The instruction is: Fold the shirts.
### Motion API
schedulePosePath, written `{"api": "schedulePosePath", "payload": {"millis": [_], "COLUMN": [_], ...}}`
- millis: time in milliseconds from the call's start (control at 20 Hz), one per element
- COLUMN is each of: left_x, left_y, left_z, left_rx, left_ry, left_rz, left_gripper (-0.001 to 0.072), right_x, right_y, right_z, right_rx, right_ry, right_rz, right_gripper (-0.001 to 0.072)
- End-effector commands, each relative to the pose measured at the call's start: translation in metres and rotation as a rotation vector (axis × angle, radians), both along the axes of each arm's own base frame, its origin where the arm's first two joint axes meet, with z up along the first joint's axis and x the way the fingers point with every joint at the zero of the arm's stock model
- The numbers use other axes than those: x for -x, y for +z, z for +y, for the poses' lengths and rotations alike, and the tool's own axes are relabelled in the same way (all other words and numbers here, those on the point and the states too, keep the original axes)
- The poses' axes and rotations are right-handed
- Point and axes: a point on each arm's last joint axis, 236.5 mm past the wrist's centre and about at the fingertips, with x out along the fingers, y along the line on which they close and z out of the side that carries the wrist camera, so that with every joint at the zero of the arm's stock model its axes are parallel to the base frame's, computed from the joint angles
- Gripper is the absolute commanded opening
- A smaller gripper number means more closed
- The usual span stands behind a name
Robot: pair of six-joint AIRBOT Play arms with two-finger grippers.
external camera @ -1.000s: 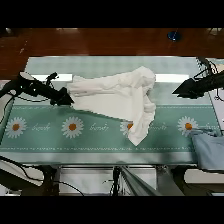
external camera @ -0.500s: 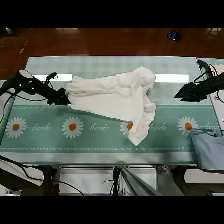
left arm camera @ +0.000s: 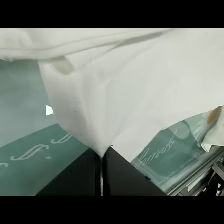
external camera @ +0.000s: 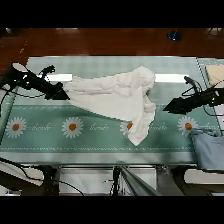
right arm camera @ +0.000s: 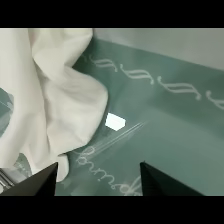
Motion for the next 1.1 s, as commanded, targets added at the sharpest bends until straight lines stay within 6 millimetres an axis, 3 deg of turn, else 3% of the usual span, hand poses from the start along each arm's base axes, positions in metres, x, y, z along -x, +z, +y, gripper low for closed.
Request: {"api": "schedulePosePath", "payload": {"millis": [0,250,450,550,600,650,750,850,950,1050], "left_x": [0.005,0.009,0.009,0.009,0.009,0.010,0.006,-0.006,-0.027,-0.047], "left_y": [0.003,0.005,0.005,0.005,0.005,0.006,0.010,0.028,0.066,0.127], "left_z": [-0.002,-0.003,-0.003,-0.002,-0.002,-0.003,-0.002,0.001,0.004,0.003], "left_rx": [0.011,0.018,0.018,0.018,0.020,0.021,0.017,0.005,-0.021,-0.032], "left_ry": [-0.013,-0.027,-0.032,-0.031,-0.033,-0.035,-0.039,-0.047,-0.048,-0.044], "left_rz": [0.018,0.028,0.023,0.023,0.026,0.027,0.005,-0.062,-0.188,-0.357], "left_gripper": [0.0028,0.0029,0.0029,0.0028,0.0028,0.0028,0.0028,0.0026,0.0026,0.0026], "right_x": [-0.009,-0.060,-0.074,-0.070,-0.068,-0.069,-0.080,-0.098,-0.112,-0.117], "right_y": [-0.025,-0.040,-0.044,-0.048,-0.046,-0.039,-0.010,0.045,0.116,0.194], "right_z": [0.020,0.036,0.051,0.062,0.066,0.068,0.063,0.050,0.033,0.018], "right_rx": [0.056,0.206,0.247,0.243,0.241,0.235,0.254,0.278,0.303,0.322], "right_ry": [0.031,0.008,0.009,0.037,0.051,0.044,0.031,-0.016,-0.079,-0.150], "right_rz": [-0.082,-0.276,-0.336,-0.327,-0.326,-0.337,-0.426,-0.571,-0.741,-0.908], "right_gripper": [0.0593,0.0593,0.0565,0.0258,0.0042,0.0028,0.0027,0.0027,0.0026,0.0026]}}
